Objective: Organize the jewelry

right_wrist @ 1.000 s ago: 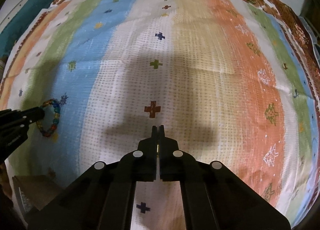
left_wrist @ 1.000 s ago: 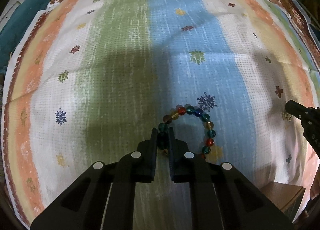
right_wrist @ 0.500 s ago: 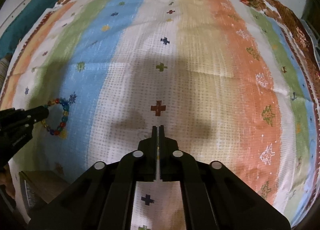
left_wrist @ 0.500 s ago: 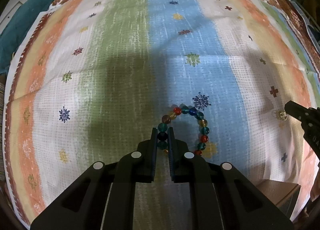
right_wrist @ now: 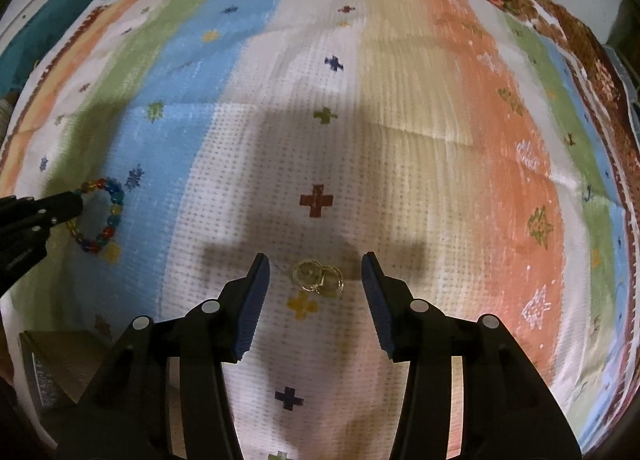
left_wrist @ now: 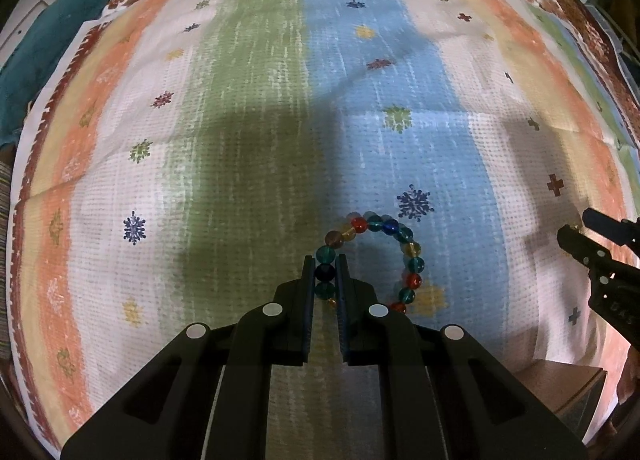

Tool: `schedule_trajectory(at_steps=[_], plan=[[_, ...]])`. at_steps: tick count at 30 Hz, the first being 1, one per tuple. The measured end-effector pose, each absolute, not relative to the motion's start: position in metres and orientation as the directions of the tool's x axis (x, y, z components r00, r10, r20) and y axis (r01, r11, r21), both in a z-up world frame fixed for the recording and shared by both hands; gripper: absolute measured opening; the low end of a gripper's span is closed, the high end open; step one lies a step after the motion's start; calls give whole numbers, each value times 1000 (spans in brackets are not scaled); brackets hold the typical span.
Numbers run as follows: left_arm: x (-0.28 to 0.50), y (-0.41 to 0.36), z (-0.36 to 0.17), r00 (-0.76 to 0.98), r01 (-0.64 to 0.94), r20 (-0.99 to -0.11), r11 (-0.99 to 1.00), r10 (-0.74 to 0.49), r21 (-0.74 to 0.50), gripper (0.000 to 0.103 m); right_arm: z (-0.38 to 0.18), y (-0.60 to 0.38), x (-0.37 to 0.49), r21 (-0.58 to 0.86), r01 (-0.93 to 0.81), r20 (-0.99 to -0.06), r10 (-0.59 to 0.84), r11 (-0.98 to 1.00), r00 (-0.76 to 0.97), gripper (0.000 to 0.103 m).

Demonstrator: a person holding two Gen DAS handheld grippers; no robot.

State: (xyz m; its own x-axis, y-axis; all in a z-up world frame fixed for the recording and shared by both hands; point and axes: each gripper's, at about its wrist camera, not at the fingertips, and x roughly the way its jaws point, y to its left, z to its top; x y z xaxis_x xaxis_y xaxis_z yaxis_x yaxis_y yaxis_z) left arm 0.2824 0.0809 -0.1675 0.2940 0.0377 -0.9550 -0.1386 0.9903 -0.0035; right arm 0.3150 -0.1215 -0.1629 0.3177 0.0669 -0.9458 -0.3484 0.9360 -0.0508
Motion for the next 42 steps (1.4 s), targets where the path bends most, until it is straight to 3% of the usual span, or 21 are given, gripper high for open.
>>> schedule_trajectory(at_steps=[2, 5, 9, 42], plan=[[282, 80, -168, 293, -136, -955, 991, 38, -3, 9, -165, -122, 315, -44, -347, -948, 70, 937, 310, 45], [282, 80, -167, 293, -136, -955, 991, 38, -2, 9, -167, -120, 313, -83, -354, -945, 39, 932, 324, 24], [281, 79, -165, 296, -134, -954, 991, 39, -2, 9, -166, -122, 313, -80, -355, -945, 42, 931, 323, 16], [239, 83, -97, 416, -153, -909, 984, -18, -90, 9, -99, -120, 261, 6, -370, -896, 169, 929, 410, 12]])
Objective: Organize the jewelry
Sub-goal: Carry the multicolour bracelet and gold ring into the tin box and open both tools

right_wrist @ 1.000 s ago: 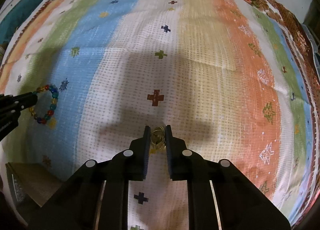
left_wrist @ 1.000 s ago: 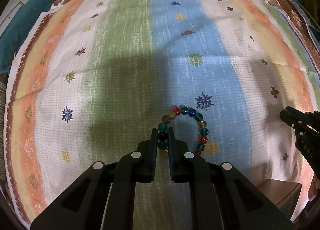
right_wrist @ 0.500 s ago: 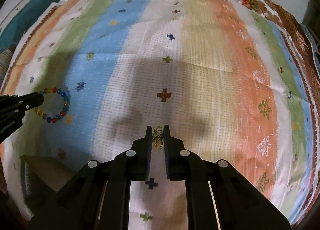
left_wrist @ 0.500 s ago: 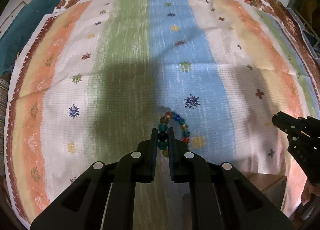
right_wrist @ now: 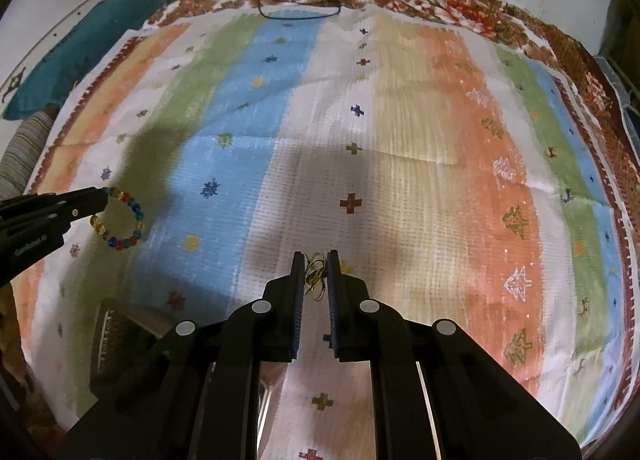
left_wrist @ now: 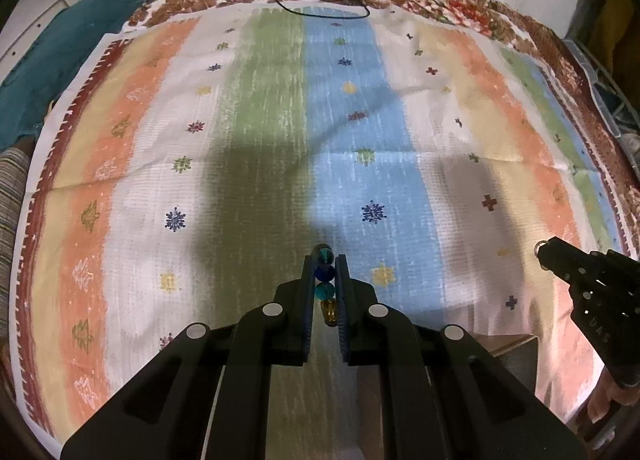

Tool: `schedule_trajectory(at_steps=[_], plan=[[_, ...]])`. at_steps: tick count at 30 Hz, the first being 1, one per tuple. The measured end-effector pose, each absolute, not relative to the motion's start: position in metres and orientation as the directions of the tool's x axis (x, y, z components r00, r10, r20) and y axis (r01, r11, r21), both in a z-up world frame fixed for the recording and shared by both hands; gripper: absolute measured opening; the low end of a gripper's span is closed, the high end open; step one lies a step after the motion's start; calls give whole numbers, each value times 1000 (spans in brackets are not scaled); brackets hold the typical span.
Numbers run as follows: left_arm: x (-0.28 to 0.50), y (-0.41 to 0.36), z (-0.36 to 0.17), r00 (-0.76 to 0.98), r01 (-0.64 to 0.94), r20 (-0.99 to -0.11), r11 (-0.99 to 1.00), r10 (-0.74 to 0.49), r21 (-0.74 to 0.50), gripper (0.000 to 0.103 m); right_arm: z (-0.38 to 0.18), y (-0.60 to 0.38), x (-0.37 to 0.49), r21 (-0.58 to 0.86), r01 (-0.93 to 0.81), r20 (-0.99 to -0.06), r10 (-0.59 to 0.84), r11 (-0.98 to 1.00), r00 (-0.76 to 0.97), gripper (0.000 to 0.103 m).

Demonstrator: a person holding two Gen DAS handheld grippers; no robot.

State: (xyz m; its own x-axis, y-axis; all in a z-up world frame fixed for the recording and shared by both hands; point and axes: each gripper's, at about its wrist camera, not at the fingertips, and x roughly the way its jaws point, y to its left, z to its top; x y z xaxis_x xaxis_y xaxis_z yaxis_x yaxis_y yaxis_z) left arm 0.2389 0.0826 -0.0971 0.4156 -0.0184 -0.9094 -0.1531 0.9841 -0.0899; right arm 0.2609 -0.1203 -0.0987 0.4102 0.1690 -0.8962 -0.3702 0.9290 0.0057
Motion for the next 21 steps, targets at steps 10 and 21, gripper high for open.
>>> schedule_trajectory(at_steps=[10, 21], plan=[[217, 72, -69, 471, -127, -880, 984, -53, -127, 9, -80, -121, 241, 35, -377, -871, 213, 926, 442, 12], [195, 47, -47, 510, -69, -857, 989, -77, -129, 9, -58, -123, 213, 64, -395, -836, 266, 917, 481, 12]])
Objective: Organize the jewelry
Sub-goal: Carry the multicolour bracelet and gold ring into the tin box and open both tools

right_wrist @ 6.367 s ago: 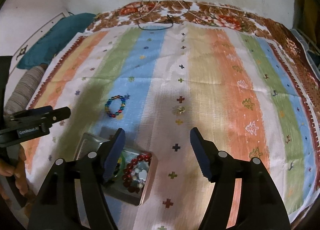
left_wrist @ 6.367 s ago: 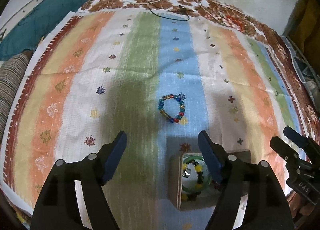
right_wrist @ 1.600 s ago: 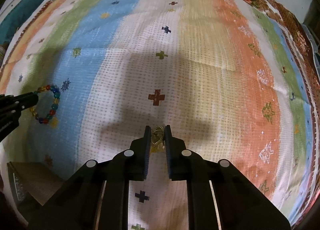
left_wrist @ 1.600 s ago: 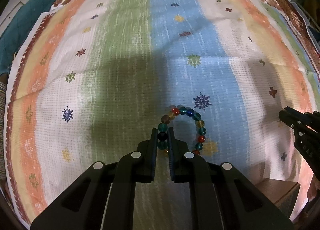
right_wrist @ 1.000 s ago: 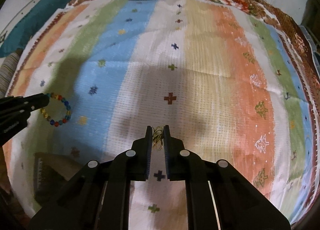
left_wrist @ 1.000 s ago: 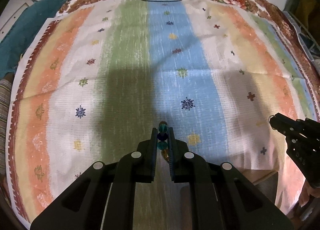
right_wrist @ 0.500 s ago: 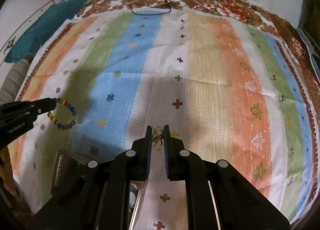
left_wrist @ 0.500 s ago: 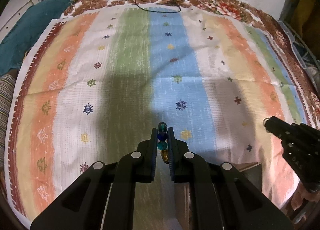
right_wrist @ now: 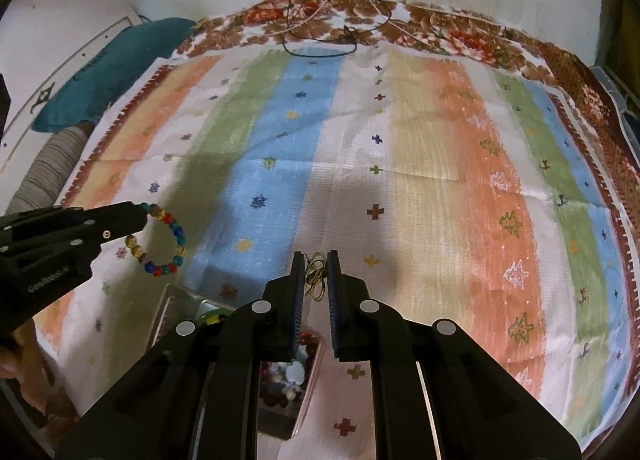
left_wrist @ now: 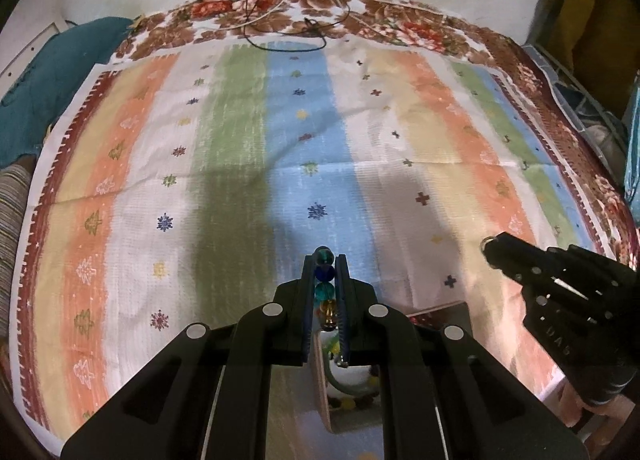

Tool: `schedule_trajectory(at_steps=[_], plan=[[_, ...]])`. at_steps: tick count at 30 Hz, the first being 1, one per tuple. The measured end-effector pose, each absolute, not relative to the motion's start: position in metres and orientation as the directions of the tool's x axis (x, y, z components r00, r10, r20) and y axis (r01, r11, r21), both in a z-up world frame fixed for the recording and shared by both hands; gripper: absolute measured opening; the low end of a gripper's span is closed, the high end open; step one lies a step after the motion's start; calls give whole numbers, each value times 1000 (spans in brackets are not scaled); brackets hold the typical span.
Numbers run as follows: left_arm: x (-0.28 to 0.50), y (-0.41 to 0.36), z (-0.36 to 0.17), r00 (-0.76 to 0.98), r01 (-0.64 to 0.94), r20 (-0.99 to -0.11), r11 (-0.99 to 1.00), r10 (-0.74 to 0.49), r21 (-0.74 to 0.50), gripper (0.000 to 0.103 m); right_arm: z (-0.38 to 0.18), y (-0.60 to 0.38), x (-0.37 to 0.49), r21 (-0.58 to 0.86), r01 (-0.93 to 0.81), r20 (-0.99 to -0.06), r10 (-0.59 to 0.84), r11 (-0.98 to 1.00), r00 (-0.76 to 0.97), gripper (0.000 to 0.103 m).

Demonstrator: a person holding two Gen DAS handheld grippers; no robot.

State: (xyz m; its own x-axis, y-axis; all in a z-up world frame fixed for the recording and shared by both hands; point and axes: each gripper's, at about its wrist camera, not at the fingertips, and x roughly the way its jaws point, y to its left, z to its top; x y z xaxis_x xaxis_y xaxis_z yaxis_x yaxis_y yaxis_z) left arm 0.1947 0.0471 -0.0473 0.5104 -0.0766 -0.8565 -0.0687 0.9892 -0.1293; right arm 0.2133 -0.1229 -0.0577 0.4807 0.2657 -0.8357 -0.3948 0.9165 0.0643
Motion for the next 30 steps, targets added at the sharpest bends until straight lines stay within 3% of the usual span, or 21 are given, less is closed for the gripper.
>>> schedule_trajectory(at_steps=[23, 25, 26, 27, 28, 30], plan=[[138, 19, -30, 536, 2, -834, 989, -128, -150, 10, -46, -124, 161, 142, -458, -806, 371, 878, 462, 12], [133, 18, -29, 538, -9, -835, 990, -117, -144, 13, -45, -121, 157, 121, -472, -808, 363, 873, 465, 17], [131, 18, -28, 540, -14, -835, 990, -111, -140, 16, -44, -122, 155, 112, -475, -805, 360, 873, 471, 33], [130, 19, -27, 542, -16, -833, 990, -112, -143, 26, -42, -123, 152, 109, -475, -799, 361, 873, 481, 45], [127, 19, -26, 544, -18, -831, 989, -115, -149, 34, -40, -124, 150, 108, -476, -794, 364, 873, 487, 45], [123, 20, -24, 548, -16, -829, 989, -117, -149, 38, -36, -125, 145, 102, -480, -788, 366, 871, 495, 45]])
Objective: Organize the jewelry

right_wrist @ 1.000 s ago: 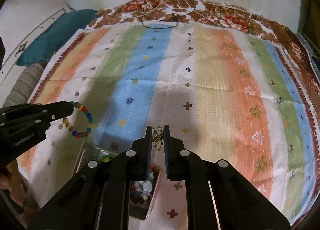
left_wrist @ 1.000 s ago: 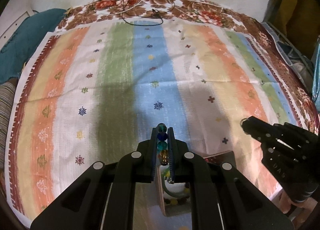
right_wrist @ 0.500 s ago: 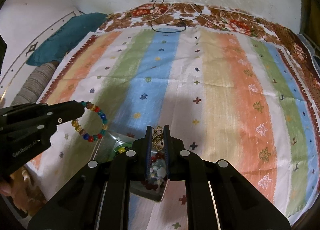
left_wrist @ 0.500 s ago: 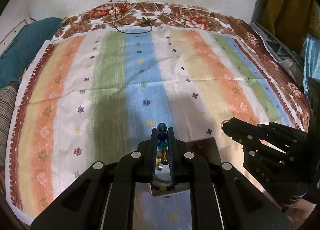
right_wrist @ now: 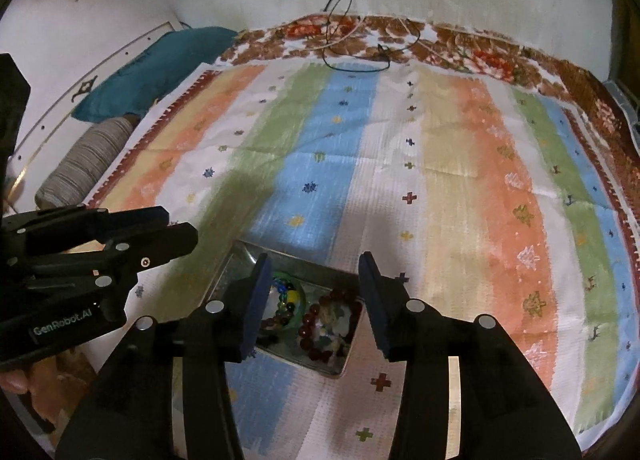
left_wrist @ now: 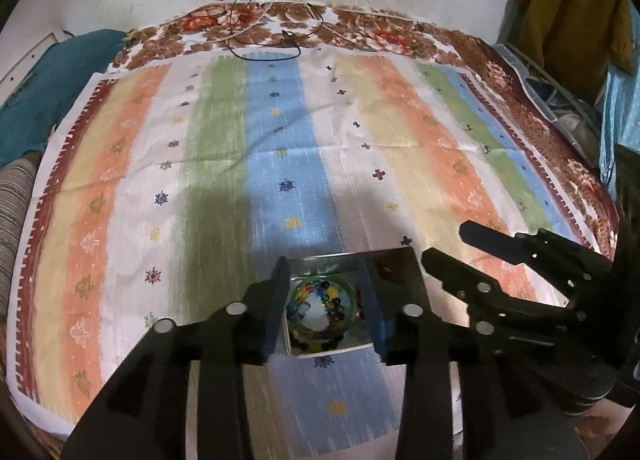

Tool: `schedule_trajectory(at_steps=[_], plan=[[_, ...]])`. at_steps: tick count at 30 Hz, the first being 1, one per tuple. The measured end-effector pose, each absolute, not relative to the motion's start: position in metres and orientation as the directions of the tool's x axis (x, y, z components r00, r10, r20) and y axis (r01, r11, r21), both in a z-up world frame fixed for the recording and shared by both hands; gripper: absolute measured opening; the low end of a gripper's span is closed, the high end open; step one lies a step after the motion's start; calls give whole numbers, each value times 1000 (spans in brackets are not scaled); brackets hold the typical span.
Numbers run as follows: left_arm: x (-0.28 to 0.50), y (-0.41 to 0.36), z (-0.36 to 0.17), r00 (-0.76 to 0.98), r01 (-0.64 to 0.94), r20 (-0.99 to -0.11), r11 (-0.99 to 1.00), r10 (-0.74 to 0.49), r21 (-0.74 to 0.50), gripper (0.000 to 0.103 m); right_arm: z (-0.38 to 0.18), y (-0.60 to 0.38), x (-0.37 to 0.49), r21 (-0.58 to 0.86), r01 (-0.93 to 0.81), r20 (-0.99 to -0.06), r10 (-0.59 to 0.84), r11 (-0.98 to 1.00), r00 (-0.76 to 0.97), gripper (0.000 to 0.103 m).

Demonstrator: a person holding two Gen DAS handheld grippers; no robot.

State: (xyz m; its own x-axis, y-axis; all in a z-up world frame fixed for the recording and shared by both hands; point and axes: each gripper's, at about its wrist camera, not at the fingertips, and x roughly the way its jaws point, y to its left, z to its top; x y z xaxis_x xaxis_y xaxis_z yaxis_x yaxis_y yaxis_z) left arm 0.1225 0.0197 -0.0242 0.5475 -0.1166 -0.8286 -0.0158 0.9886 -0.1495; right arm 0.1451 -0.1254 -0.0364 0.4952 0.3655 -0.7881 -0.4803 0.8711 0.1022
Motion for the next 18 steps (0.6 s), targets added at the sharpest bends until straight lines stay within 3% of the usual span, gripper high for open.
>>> schedule_trajectory(at_steps=[2, 10, 18], plan=[[117, 20, -22, 551, -10, -826, 989, -118, -148, 45, -32, -131, 138, 102, -482, -781, 370, 870, 504, 45], [94, 19, -15, 573, 12, -810, 990, -123, -142, 72, -19, -154, 110, 113, -492, -748, 400, 863, 529, 61], [68, 11, -11, 603, 43, -791, 994, -103, -97, 93, -19, -171, 88, 112, -501, -736, 410, 858, 538, 75]])
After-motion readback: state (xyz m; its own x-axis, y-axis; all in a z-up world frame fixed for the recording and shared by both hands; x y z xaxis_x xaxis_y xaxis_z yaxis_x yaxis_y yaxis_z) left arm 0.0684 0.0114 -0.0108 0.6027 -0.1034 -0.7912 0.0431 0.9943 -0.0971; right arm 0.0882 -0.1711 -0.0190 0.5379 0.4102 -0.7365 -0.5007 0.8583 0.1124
